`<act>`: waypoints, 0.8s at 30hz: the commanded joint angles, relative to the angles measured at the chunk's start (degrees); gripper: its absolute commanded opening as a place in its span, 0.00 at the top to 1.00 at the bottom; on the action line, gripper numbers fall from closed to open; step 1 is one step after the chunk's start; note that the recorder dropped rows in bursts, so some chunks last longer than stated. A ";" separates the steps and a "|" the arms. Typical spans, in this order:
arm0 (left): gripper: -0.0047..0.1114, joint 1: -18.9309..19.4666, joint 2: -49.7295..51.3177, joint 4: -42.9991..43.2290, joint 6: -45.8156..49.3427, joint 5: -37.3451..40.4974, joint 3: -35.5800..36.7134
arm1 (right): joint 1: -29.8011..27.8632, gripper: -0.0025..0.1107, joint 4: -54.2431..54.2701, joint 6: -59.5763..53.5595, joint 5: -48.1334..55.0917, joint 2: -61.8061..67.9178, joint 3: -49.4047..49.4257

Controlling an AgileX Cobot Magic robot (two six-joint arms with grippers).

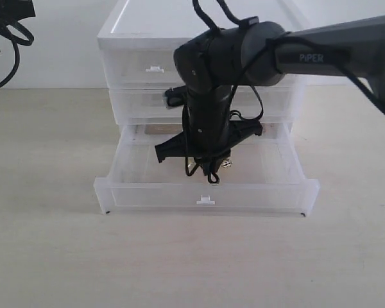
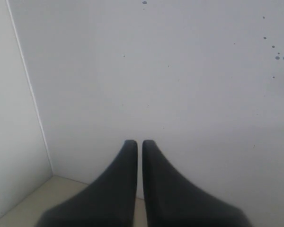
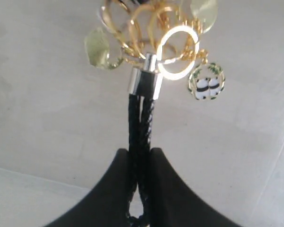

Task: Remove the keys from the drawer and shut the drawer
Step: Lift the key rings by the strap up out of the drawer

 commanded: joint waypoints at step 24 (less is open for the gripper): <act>0.92 -0.13 -0.32 2.10 -0.16 1.69 0.17 | 7.88 0.98 -9.37 -2.45 2.45 -16.76 0.18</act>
